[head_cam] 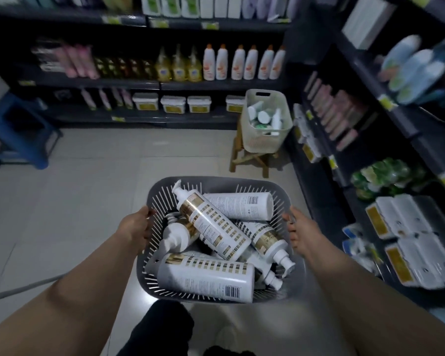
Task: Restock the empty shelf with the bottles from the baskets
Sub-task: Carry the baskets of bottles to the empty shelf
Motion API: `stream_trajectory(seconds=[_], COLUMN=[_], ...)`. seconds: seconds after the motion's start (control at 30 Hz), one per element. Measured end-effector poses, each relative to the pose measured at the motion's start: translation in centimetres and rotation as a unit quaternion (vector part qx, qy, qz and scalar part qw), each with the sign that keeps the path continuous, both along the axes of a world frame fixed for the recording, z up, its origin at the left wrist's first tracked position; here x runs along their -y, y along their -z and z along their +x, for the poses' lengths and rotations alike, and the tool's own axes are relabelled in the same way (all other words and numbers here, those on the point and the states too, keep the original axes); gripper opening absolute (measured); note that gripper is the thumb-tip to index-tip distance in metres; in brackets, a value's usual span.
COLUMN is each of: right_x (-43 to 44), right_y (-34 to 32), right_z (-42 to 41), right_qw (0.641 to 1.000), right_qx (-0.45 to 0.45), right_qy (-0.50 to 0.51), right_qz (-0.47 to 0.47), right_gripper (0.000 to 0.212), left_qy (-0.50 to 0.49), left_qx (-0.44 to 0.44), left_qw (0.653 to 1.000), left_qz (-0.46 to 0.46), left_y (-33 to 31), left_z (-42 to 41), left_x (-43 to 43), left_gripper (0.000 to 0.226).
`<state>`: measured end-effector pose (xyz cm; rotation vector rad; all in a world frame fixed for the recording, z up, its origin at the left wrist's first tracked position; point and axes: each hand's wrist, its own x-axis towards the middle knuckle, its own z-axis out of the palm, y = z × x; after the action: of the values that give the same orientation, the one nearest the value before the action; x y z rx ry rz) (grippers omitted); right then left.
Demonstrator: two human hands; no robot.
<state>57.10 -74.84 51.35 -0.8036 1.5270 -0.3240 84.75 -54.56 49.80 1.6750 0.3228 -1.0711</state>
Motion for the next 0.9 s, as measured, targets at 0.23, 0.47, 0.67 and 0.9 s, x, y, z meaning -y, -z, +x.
stream_trajectory(seconds=[0.23,0.47,0.67,0.9], right_x=[4.9,9.9,14.1,21.7], right_y=[0.6,1.9,2.1,3.7], right_z=[11.5,21.8,29.1,35.5], right_qw=[1.000,0.999,0.998,0.997], right_qx=[0.017,0.003,0.013,0.024], right_qy=[-0.005,0.029,0.048,0.051], right_qz=[0.007,0.032,0.037,0.046], right_gripper=[0.033,0.039,0.038,0.046], left_qy=[0.000,0.025,0.052,0.048], left_qx=[0.000,0.022,0.022,0.013], left_qw=[1.000,0.999,0.998,0.998], left_qz=[0.009,0.017,0.014,0.031], left_y=[-0.1,-1.7,-2.1,0.0], left_z=[10.8,22.8,30.3,36.9], left_x=[5.4,12.0,17.7,25.3], left_gripper=[0.033,0.033,0.031,0.028])
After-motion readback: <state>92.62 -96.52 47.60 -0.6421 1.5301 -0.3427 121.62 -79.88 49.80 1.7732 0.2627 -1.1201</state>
